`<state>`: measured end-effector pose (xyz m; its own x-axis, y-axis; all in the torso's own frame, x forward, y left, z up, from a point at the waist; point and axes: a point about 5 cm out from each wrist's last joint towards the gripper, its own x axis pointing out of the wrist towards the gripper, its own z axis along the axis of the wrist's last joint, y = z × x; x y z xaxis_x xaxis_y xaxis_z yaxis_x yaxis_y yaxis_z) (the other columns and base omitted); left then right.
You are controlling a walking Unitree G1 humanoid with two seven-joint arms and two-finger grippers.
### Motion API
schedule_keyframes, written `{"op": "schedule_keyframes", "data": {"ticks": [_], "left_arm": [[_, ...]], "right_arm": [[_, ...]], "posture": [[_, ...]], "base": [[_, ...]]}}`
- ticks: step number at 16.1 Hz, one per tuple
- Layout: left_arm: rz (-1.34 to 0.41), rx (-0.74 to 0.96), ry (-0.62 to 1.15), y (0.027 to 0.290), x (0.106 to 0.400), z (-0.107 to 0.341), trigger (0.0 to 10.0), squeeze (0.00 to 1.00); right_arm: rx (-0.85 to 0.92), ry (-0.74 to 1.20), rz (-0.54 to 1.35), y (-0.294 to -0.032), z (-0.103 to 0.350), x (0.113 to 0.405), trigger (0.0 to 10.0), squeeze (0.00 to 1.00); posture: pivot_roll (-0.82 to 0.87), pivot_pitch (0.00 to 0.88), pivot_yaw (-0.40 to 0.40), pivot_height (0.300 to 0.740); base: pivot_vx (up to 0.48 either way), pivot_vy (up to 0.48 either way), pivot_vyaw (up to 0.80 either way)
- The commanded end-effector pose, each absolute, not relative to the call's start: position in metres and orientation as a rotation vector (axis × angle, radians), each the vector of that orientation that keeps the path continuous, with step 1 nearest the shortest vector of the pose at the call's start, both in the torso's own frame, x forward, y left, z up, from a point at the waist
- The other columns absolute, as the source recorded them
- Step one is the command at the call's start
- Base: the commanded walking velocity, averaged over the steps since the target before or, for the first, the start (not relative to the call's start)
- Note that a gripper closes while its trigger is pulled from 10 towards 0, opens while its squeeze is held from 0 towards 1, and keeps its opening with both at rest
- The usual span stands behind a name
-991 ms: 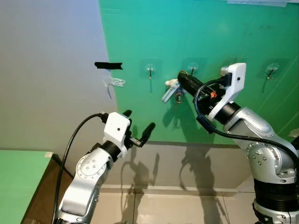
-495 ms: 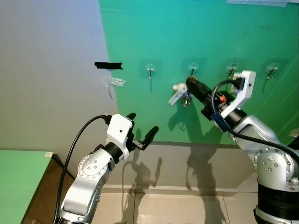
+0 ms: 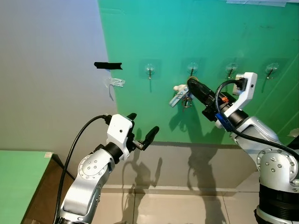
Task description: Hang keys on a hook
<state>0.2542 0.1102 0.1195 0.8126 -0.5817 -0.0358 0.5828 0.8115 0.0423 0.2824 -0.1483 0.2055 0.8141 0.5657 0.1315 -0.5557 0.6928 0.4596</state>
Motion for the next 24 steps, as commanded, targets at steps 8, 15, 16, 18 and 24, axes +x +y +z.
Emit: {"op": "schedule_keyframes", "data": {"ticks": [8,15,16,18,24], "left_arm": [[-0.63,0.053,0.024,0.11,0.255,0.12,10.0,0.0],[-0.624,0.045,0.029,0.109,0.255,0.12,10.0,0.0],[-0.623,0.045,0.029,0.109,0.255,0.12,10.0,0.0],[-0.622,0.043,0.031,0.109,0.255,0.12,10.0,0.0],[-0.617,0.034,0.041,0.109,0.255,0.119,10.0,0.0]], "right_arm": [[0.459,-0.012,0.629,-0.147,0.213,0.294,0.0,0.0],[0.546,0.006,0.633,-0.146,0.212,0.303,0.0,0.0],[0.556,0.007,0.631,-0.146,0.211,0.303,0.0,0.0],[0.623,0.012,0.618,-0.149,0.21,0.306,0.0,0.0],[0.775,0.039,0.575,-0.156,0.204,0.311,0.0,0.0]], "posture": [[-0.1,0.0,0.038,0.74],[-0.08,0.0,0.031,0.74],[-0.08,0.0,0.031,0.74],[-0.08,0.0,0.031,0.74],[-0.08,0.0,0.026,0.74]], "base": [[0.0,0.0,0.0],[0.0,0.0,0.0],[0.0,0.0,0.0],[0.0,0.0,0.0],[0.0,0.0,0.0]]}}
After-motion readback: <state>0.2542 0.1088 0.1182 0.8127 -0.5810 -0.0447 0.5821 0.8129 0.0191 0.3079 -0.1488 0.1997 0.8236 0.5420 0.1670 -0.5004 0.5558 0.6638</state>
